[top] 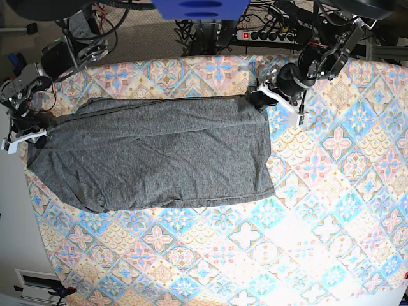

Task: Layout the t-shirt on the table in an organized manner, then fold the t-shirt properly
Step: 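Release the folded edge and open both grippers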

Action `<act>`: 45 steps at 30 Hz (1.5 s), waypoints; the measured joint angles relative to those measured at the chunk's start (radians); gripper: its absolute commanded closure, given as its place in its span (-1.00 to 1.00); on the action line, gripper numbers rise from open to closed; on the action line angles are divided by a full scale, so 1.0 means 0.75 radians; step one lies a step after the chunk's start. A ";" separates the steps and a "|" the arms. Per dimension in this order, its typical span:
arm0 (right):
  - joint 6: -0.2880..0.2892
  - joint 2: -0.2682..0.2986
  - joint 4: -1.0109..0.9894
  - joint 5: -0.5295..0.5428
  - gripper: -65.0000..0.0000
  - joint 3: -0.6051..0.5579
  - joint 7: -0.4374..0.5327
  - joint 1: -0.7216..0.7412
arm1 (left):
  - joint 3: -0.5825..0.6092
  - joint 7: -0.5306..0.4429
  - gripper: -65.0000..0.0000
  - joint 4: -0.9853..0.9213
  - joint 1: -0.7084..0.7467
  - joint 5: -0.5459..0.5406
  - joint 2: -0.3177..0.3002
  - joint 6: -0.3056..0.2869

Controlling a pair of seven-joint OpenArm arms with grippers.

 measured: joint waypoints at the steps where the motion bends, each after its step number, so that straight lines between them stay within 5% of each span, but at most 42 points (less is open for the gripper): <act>1: 0.001 -0.001 0.003 0.001 0.28 -0.002 0.005 -0.021 | 0.000 0.004 0.27 0.014 0.006 0.000 -0.002 0.000; 11: -0.004 -0.003 0.266 -0.002 0.27 -0.002 -0.008 -0.144 | 0.001 0.007 0.26 0.065 0.015 -0.001 -0.008 0.002; 45: -0.004 -0.005 0.133 -0.001 0.27 0.000 -0.010 -0.138 | -0.002 0.008 0.27 0.119 0.043 0.003 -0.011 -0.003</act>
